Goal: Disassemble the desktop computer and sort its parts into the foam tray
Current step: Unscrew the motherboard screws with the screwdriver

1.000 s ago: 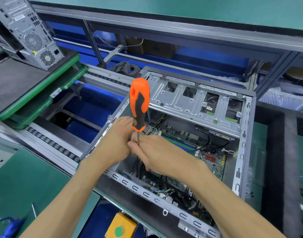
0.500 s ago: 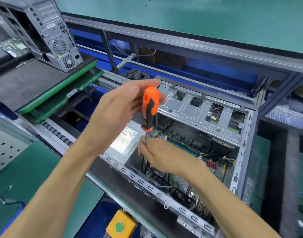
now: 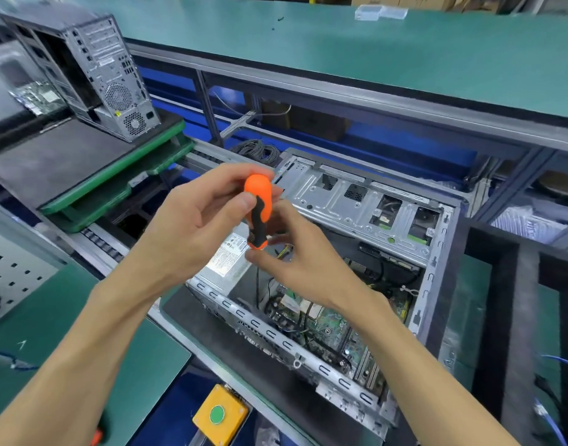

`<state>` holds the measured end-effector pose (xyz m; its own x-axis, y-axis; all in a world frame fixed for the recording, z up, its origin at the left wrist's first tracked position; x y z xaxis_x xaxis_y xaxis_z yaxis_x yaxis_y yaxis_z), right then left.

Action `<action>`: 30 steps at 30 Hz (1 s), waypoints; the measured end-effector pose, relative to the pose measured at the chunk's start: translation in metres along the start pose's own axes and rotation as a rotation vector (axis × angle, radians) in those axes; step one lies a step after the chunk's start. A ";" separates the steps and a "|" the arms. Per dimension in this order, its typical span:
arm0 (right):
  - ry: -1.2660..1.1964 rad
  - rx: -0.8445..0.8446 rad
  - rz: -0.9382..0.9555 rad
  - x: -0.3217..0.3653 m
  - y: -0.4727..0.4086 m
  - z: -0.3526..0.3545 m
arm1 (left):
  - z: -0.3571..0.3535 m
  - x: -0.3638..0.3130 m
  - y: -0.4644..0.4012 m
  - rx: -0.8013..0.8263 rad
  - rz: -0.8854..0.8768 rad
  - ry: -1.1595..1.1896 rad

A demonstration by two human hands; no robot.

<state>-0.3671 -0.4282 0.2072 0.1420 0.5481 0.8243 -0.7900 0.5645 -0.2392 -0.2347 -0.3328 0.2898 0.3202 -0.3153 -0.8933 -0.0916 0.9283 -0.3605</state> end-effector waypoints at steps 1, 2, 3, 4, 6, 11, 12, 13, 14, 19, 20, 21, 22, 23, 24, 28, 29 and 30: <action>-0.027 -0.010 0.007 0.005 0.001 -0.002 | 0.004 0.000 0.001 -0.010 0.000 -0.007; -0.066 -0.023 0.003 0.010 0.001 -0.005 | 0.008 0.000 0.001 -0.018 0.000 -0.011; -0.100 -0.038 -0.007 0.013 0.000 -0.007 | 0.012 0.000 0.001 -0.025 0.003 -0.017; -0.115 -0.057 -0.021 0.015 -0.001 -0.008 | 0.015 0.001 0.001 -0.030 0.006 -0.027; -0.100 -0.100 -0.042 0.018 -0.006 -0.010 | 0.020 0.004 0.001 -0.056 0.009 -0.044; -0.096 -0.108 -0.021 0.022 -0.013 -0.018 | 0.020 0.014 0.008 -0.303 -0.041 -0.009; -0.088 -0.106 -0.020 0.022 -0.014 -0.020 | 0.018 0.016 0.008 -0.330 -0.047 -0.007; -0.087 -0.107 -0.019 0.021 -0.015 -0.021 | 0.016 0.017 0.009 -0.341 -0.049 -0.018; -0.091 -0.109 -0.017 0.020 -0.016 -0.021 | 0.015 0.017 0.009 -0.340 -0.046 -0.040; -0.094 -0.061 0.035 0.012 -0.018 -0.017 | 0.013 0.007 0.004 -0.132 -0.035 -0.008; -0.104 -0.053 0.041 0.011 -0.018 -0.017 | 0.014 0.004 0.004 -0.073 -0.039 -0.014; -0.113 -0.049 0.042 0.010 -0.018 -0.016 | 0.015 0.002 0.004 -0.042 -0.037 -0.022; -0.116 -0.045 0.040 0.009 -0.018 -0.016 | 0.015 0.001 0.004 -0.039 -0.037 -0.024; -0.118 -0.041 0.037 0.009 -0.018 -0.017 | 0.016 0.000 0.004 -0.050 -0.034 -0.014; -0.120 -0.037 0.034 0.009 -0.018 -0.016 | 0.017 -0.001 0.003 -0.062 -0.035 -0.007; -0.120 -0.010 0.023 0.010 -0.017 -0.012 | 0.016 -0.001 0.003 -0.089 -0.048 -0.009; -0.130 -0.002 0.022 0.010 -0.017 -0.011 | 0.014 -0.001 0.003 -0.105 -0.059 -0.009; -0.147 0.002 0.021 0.010 -0.016 -0.011 | 0.012 -0.001 0.004 -0.127 -0.073 -0.018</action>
<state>-0.3464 -0.4255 0.2135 0.0368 0.4630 0.8856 -0.7930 0.5528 -0.2560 -0.2241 -0.3264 0.2923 0.3467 -0.3766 -0.8591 -0.1853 0.8703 -0.4563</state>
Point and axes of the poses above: each hand's wrist, its own y-axis away from the middle knuckle, its own z-axis out of the back of the hand, x = y × z, the point moved 1 cm from there along -y, towards the middle knuckle, and after that the axes turned 12 degrees about y, right-handed, at the moved point
